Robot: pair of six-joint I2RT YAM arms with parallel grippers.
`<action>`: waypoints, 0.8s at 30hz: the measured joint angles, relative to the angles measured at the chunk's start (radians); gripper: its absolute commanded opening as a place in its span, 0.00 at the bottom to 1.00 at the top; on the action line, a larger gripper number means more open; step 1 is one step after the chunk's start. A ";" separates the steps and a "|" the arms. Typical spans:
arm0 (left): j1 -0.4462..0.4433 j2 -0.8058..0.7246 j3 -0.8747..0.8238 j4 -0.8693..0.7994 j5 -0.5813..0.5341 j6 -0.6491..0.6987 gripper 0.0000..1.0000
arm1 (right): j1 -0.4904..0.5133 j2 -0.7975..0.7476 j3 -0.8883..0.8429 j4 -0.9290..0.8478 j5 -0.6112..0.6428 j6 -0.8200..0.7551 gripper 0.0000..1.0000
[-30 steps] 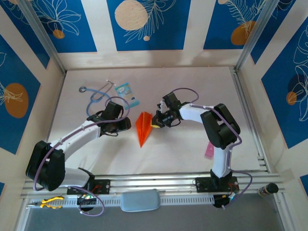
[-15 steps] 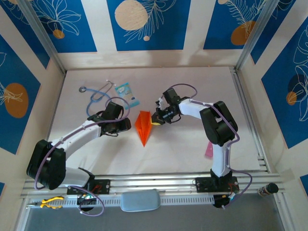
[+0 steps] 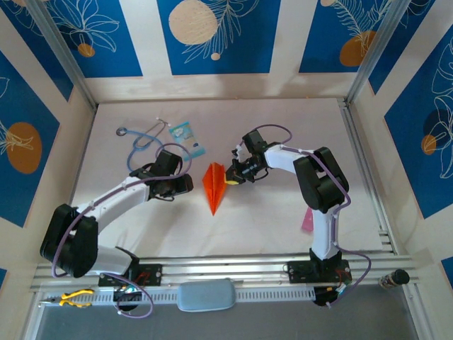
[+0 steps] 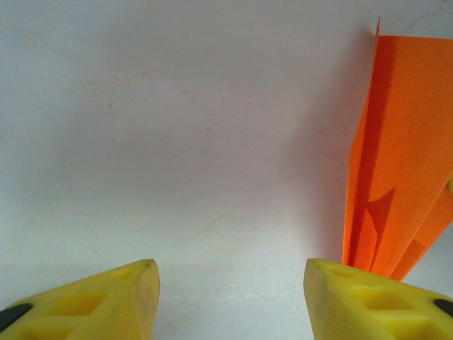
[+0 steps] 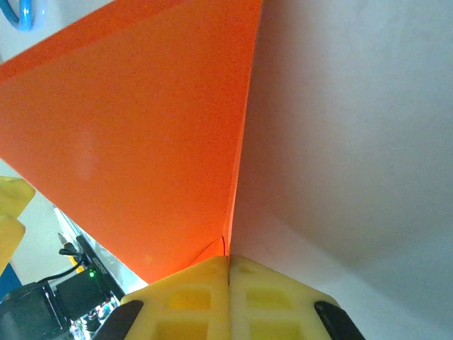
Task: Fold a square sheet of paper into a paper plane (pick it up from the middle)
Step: Move the paper plane to the center of the table, then reset both arms
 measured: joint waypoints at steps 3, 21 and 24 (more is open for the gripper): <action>0.000 0.000 0.000 0.000 0.001 0.000 0.57 | -0.003 0.000 0.000 0.000 0.000 0.000 0.02; 0.002 0.011 0.000 -0.001 0.003 0.021 0.62 | -0.024 0.016 0.019 -0.037 -0.011 -0.051 0.30; 0.006 0.011 0.000 -0.001 -0.014 0.042 0.62 | -0.030 -0.038 0.012 -0.042 0.009 -0.052 0.31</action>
